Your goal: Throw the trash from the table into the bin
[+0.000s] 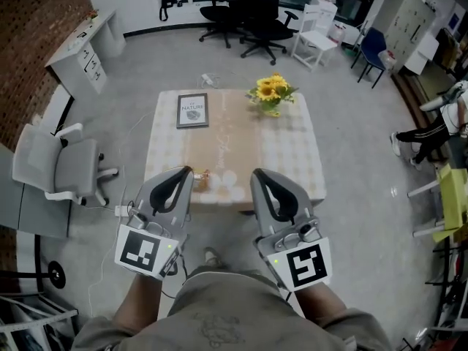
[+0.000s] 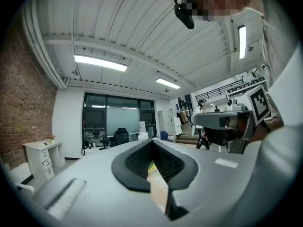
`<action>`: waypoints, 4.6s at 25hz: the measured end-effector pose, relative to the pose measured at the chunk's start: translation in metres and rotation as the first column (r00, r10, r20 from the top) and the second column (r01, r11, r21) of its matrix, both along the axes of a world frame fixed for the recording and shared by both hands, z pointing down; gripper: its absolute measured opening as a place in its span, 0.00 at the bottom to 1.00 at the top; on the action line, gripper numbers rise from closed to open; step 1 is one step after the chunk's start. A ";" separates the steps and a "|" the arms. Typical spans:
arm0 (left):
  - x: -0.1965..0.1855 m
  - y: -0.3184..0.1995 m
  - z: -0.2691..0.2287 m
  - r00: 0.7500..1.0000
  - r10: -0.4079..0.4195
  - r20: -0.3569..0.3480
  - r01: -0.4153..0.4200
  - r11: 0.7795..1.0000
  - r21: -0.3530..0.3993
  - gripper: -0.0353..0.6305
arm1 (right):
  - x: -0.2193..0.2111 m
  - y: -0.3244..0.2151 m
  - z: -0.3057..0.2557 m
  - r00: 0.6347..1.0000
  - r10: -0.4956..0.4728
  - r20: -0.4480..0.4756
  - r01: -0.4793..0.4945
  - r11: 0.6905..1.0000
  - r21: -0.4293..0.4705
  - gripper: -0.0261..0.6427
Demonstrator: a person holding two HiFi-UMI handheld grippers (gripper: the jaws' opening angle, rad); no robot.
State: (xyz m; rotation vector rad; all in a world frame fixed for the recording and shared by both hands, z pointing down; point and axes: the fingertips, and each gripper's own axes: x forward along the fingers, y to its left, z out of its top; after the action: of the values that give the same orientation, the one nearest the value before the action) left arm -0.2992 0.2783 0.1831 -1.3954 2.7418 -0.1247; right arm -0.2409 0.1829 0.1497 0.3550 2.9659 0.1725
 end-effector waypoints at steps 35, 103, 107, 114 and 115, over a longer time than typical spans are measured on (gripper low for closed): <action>-0.046 0.079 0.052 0.954 -0.278 -0.108 0.277 0.960 -0.030 0.06 | -0.073 0.074 0.061 0.911 -0.396 -0.113 0.401 0.916 0.026 0.04; -0.152 0.108 0.388 0.742 -0.419 -0.523 0.270 0.901 -0.339 0.06 | -0.217 0.115 0.465 0.414 -0.140 -0.899 0.675 0.710 0.200 0.53; -0.159 0.106 0.354 0.772 -0.427 -0.471 0.293 0.896 -0.332 0.06 | -0.223 0.108 0.423 0.493 -0.168 -0.854 0.640 0.735 0.225 0.52; -0.161 0.094 0.247 0.852 -0.387 -0.351 0.314 0.917 -0.247 0.06 | -0.219 0.095 0.299 0.672 -0.275 -0.687 0.542 0.816 0.203 0.52; -0.160 0.091 0.228 0.865 -0.376 -0.331 0.313 0.921 -0.231 0.06 | -0.217 0.092 0.279 0.703 -0.286 -0.651 0.527 0.824 0.207 0.52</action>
State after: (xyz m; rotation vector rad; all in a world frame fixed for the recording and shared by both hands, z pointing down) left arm -0.4589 0.3694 0.4108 -1.0231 3.3541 -0.1255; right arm -0.4580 0.2751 0.4285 1.3643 3.3100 0.7104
